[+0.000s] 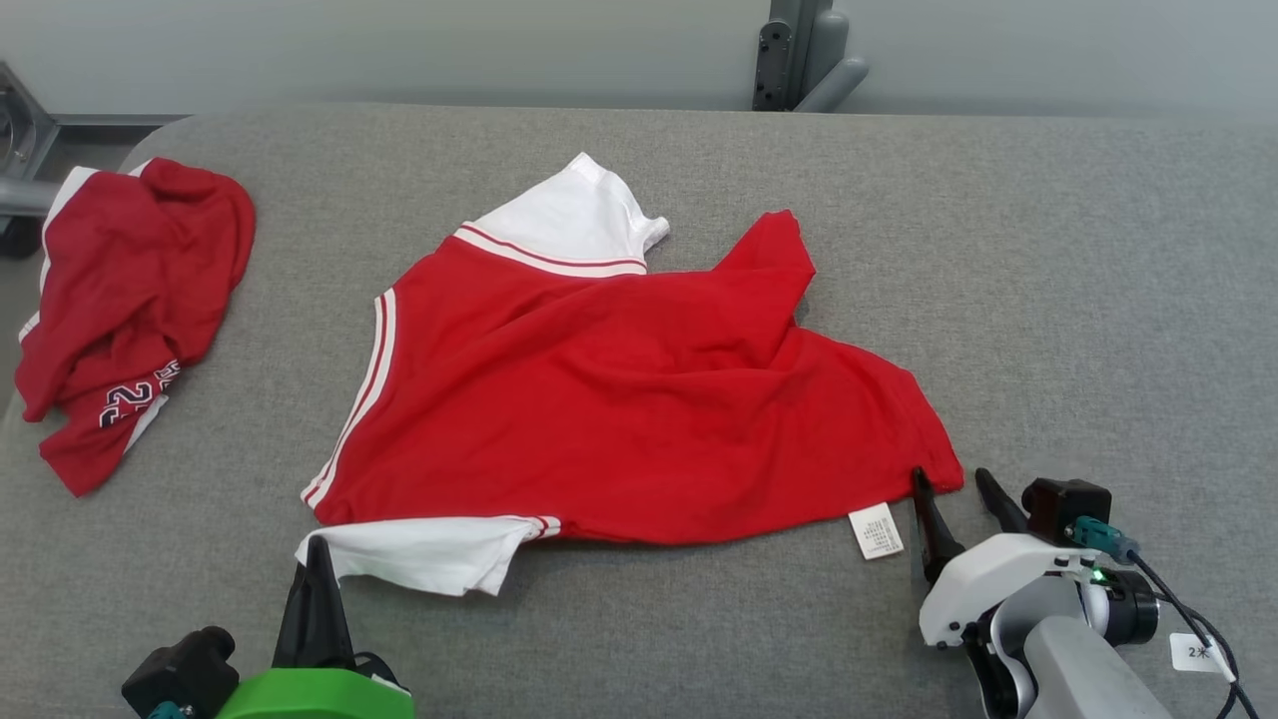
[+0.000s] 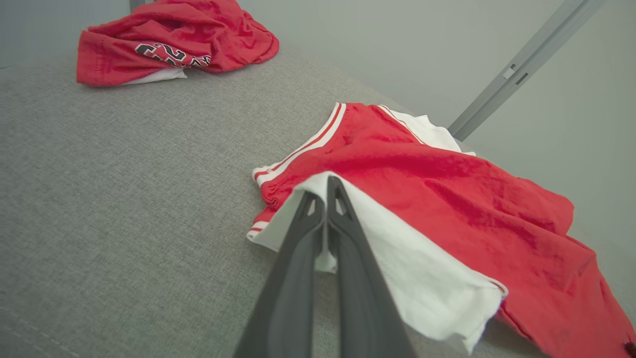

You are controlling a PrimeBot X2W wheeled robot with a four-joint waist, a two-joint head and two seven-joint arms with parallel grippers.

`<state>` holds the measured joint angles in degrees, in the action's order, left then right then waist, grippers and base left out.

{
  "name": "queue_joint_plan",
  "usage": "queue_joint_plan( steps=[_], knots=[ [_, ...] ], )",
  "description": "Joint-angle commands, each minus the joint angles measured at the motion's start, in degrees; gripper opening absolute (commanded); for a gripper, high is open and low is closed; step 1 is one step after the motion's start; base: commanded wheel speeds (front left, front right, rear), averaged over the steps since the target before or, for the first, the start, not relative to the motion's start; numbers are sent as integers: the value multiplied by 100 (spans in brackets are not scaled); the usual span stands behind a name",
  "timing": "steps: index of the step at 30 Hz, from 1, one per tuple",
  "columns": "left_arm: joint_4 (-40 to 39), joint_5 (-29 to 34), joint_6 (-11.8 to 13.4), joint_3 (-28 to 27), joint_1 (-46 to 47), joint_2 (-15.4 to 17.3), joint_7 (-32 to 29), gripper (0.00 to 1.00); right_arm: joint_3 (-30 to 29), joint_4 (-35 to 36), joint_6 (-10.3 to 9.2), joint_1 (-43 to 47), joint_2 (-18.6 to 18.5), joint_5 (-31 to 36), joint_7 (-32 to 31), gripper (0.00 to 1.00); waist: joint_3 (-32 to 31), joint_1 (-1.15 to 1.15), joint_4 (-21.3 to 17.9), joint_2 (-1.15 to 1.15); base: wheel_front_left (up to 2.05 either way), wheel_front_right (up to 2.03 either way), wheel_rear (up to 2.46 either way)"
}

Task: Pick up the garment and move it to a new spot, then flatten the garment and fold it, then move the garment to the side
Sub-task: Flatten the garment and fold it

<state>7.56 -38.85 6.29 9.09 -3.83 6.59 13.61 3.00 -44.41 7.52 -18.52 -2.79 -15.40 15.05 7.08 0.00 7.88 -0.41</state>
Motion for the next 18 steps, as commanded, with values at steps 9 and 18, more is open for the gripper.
queue_joint_plan(
  steps=[9, 18],
  knots=[
    [116, -56, -49, 0, -38, 50, 16, 0, 266, -562, -5, -180, -14, -22, 8, 63, -49, 0, 95, 41, 0, 0, 0],
    [96, -144, -86, -40, -33, 57, 39, 0, 281, -509, -6, -342, -24, -37, 8, 0, -127, 0, 51, 41, 0, 0, 0]
  ],
)
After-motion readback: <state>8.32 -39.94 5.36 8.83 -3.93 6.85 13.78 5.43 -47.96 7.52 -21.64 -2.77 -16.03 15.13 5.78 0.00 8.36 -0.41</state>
